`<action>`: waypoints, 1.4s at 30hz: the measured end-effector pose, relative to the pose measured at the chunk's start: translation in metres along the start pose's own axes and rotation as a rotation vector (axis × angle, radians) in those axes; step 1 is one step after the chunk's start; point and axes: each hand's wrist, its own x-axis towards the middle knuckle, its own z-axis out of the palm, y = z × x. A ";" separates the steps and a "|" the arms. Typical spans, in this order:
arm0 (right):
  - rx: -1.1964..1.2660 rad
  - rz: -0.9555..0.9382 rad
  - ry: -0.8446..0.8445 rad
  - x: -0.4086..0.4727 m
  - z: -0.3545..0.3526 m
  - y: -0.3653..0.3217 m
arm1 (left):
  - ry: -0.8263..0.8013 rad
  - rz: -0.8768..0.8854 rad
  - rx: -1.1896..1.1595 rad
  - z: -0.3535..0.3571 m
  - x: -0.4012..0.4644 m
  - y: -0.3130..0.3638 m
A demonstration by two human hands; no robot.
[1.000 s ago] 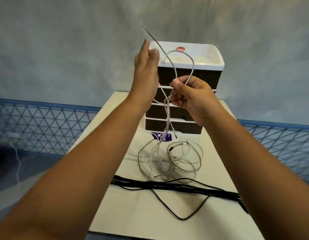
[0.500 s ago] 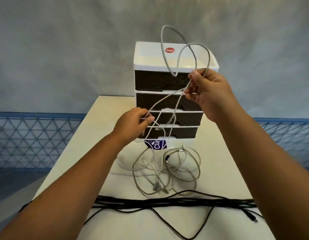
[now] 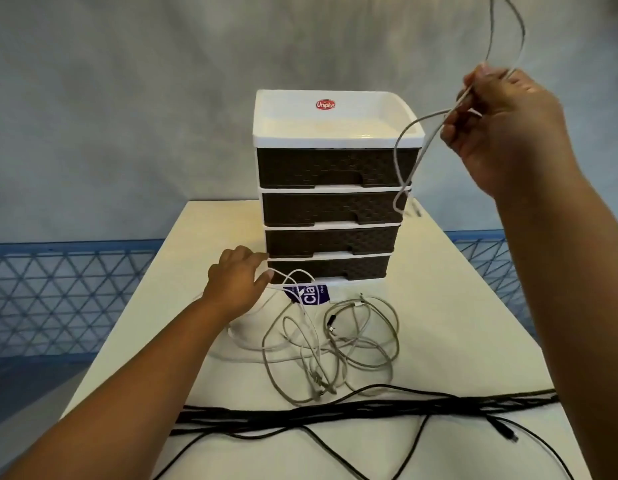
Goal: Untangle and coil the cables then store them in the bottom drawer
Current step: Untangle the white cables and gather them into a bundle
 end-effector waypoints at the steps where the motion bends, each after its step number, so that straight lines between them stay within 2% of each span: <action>1: -0.003 0.008 -0.013 -0.004 -0.001 0.001 | 0.003 -0.010 0.027 -0.002 -0.002 0.007; 3: 0.014 0.023 -0.037 -0.012 -0.001 0.004 | 0.062 0.015 -0.072 -0.012 -0.010 0.029; 4: 0.032 0.030 -0.049 -0.017 -0.001 0.004 | 0.072 0.046 -0.220 -0.019 -0.016 0.044; 5: 0.050 0.039 -0.058 -0.022 -0.001 0.005 | 0.037 0.074 -0.425 -0.028 -0.024 0.060; 7: 0.087 0.059 -0.069 -0.035 -0.003 0.003 | -0.148 0.119 -0.850 -0.047 -0.048 0.100; 9: 0.130 0.079 -0.082 -0.050 -0.006 0.002 | -0.285 0.141 -1.063 -0.057 -0.073 0.135; 11: 0.155 0.095 -0.101 -0.068 -0.012 -0.002 | -0.302 0.117 -1.171 -0.054 -0.095 0.161; 14: 0.142 0.109 -0.135 -0.099 -0.030 -0.011 | -0.255 0.018 -1.278 -0.044 -0.125 0.181; 17: 0.116 0.142 -0.155 -0.130 -0.054 -0.017 | -0.306 -0.087 -1.418 -0.036 -0.161 0.183; 20: 0.106 0.188 -0.185 -0.159 -0.073 -0.017 | -0.381 -0.132 -1.428 -0.033 -0.197 0.191; 23: 0.097 0.243 -0.237 -0.185 -0.086 -0.016 | -0.364 -0.179 -1.446 -0.030 -0.223 0.209; 29: -0.020 0.295 -0.495 -0.238 -0.111 -0.010 | -0.393 -0.524 -1.896 -0.040 -0.241 0.226; 33: -0.089 0.341 -0.679 -0.270 -0.123 -0.003 | -0.425 -0.722 -2.006 -0.039 -0.247 0.230; 37: -0.230 0.341 -0.881 -0.295 -0.139 0.009 | -0.352 -0.679 -1.998 -0.034 -0.256 0.229; 39: -0.254 0.399 -0.992 -0.300 -0.150 0.015 | -0.275 -0.645 -1.955 -0.035 -0.263 0.228; 42: -0.195 0.526 -1.122 -0.299 -0.168 0.019 | -0.141 -0.495 -1.878 -0.041 -0.274 0.225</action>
